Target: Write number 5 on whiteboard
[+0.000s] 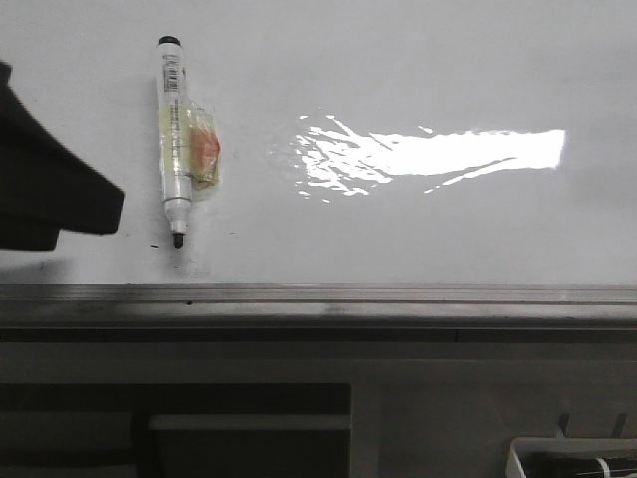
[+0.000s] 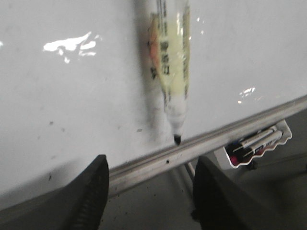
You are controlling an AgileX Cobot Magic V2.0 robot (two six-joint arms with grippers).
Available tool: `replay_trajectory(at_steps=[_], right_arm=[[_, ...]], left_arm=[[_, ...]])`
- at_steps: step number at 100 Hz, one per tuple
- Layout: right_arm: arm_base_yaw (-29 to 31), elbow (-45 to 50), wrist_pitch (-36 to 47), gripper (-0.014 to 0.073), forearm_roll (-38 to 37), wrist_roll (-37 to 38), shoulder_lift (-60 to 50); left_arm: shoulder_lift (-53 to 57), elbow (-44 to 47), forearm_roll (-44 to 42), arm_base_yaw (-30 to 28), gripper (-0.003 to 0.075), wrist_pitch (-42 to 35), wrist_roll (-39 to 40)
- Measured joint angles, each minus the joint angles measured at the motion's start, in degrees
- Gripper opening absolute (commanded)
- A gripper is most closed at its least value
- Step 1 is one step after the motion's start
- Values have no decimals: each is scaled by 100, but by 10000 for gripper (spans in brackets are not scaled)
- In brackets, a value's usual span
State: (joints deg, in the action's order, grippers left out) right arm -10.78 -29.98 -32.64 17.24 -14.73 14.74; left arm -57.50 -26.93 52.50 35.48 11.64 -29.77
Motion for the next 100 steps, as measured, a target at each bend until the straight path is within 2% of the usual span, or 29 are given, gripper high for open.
replay_trajectory(at_steps=[29, 100], right_arm=[[0, 0, 0, 316, -2, 0, 0], [0, 0, 61, 316, -12, 1, 0]], left_arm=[[-279, -81, 419, 188, 368, -968, 4], [-942, -474, 483, 428, 368, -801, 4]])
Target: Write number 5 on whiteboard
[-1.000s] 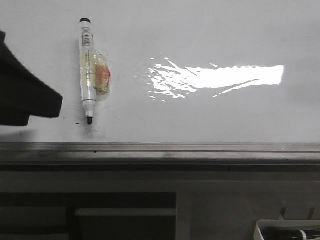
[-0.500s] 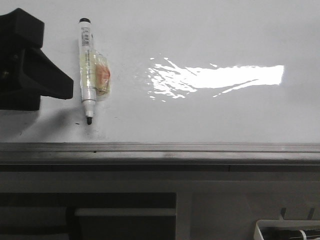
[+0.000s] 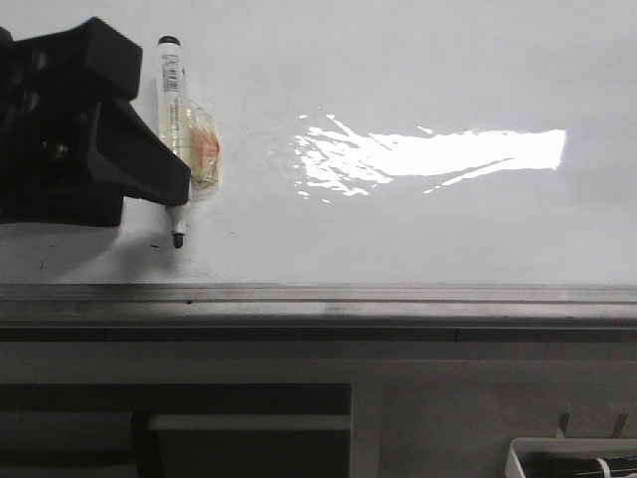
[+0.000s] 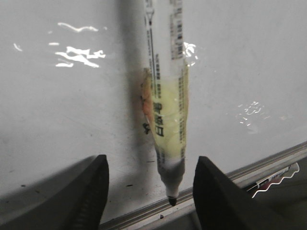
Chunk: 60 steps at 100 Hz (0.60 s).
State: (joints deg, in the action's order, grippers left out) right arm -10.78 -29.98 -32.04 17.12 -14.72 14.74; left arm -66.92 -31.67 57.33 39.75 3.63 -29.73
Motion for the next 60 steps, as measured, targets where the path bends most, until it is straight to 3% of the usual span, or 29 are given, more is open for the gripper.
replay_trajectory(at_steps=[27, 34, 49, 60], right_arm=[[0, 0, 0, 316, 0, 0, 0], [0, 0, 0, 316, 0, 0, 0], [0, 0, 0, 316, 0, 0, 0], [0, -4, -69, 316, 0, 0, 0]], left_arm=[[-298, -47, 103, 38, 347, 0, 0], [-332, -70, 115, 48, 274, 0, 0], [-393, -70, 124, 48, -14, 0, 0], [-415, -129, 0, 48, -20, 58, -12]])
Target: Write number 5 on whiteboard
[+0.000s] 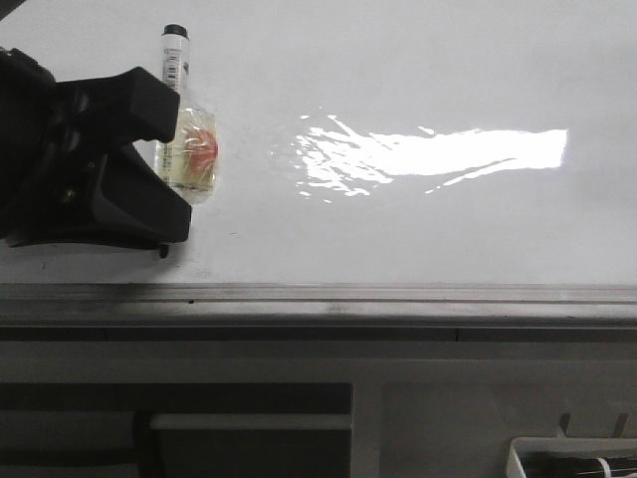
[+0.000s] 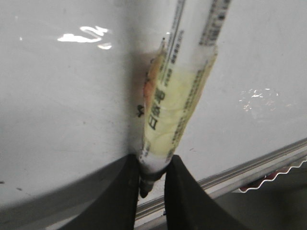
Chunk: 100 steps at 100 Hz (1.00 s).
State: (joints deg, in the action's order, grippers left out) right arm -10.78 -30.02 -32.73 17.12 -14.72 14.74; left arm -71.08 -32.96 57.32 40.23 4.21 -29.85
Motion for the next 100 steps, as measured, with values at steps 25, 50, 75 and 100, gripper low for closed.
replay_trajectory(at_steps=[25, 50, 75, 100], right_arm=[[-30, -9, -637, 314, 109, -402, 61], [-556, -9, -893, 314, 1089, -1667, 431], [-864, -9, -843, 314, 2908, -3006, 1010], [-924, -9, -843, 314, 4545, -4482, 1372]], left_arm=[[-27, -517, -1193, 291, -20, 676, -372], [-27, -1163, -3262, 831, -20, 1852, -431], [-27, -1308, -4009, 1229, -20, 2091, -853], [-27, -1308, -4042, 1414, -20, 2065, -1168]])
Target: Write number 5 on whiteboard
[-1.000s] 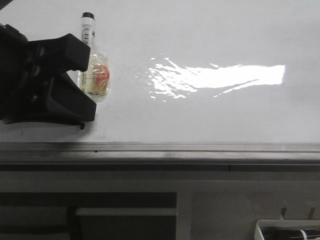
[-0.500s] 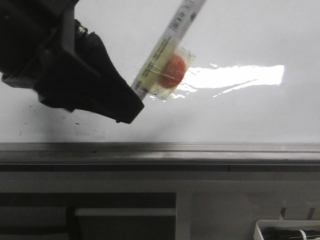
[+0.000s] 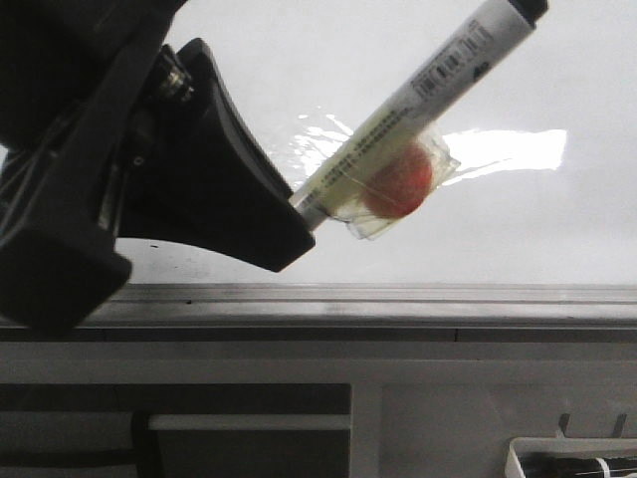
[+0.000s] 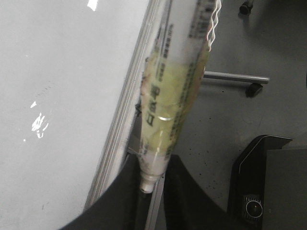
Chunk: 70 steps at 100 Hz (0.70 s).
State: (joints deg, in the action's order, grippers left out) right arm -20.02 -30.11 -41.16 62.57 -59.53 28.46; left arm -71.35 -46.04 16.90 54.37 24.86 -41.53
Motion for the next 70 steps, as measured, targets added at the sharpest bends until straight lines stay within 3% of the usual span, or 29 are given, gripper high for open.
replay_trajectory(at_steps=[17, 70], right_arm=[[0, 0, -82, 314, 627, -451, 157], [0, 0, -507, 314, 1514, -1206, 1058]], left_arm=[[0, 0, 0, 0, -20, -122, -12], [0, 0, 0, 0, -20, -166, -12]])
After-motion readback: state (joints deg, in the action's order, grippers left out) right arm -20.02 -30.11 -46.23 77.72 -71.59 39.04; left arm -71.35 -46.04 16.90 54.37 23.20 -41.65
